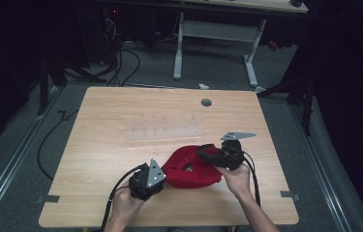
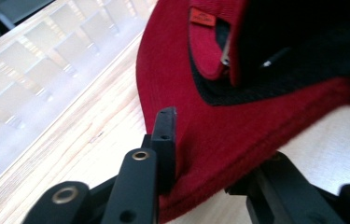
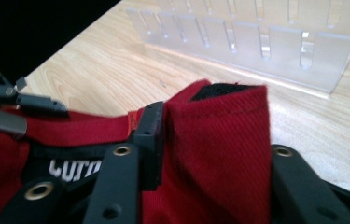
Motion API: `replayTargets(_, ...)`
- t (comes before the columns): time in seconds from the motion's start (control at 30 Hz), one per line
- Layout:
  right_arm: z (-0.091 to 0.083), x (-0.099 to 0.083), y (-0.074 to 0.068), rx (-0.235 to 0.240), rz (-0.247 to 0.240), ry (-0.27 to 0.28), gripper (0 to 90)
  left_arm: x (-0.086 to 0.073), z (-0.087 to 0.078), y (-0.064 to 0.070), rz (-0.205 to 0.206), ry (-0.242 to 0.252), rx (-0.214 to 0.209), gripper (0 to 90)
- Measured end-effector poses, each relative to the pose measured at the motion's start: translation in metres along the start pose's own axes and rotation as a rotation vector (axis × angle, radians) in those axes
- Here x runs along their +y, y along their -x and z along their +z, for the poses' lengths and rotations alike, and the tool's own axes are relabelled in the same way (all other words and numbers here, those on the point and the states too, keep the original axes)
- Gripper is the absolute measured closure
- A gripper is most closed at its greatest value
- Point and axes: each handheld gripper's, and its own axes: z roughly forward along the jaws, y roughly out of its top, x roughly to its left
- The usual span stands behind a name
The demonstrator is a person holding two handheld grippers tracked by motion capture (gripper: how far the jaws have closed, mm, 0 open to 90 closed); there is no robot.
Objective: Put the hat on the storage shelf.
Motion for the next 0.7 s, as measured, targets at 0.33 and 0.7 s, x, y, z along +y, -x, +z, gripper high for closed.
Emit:
replayTargets(0.33,-0.024,0.006,0.015,-0.047,0.069,0.121,48.2,0.002,-0.001,0.003,0.018,-0.034,-0.027,85.3)
replayTargets(0.7,-0.043,-0.001,0.022,-0.091,0.045,0.188,44.7,0.015,-0.013,-0.023,-0.128,0.039,-0.006,85.3)
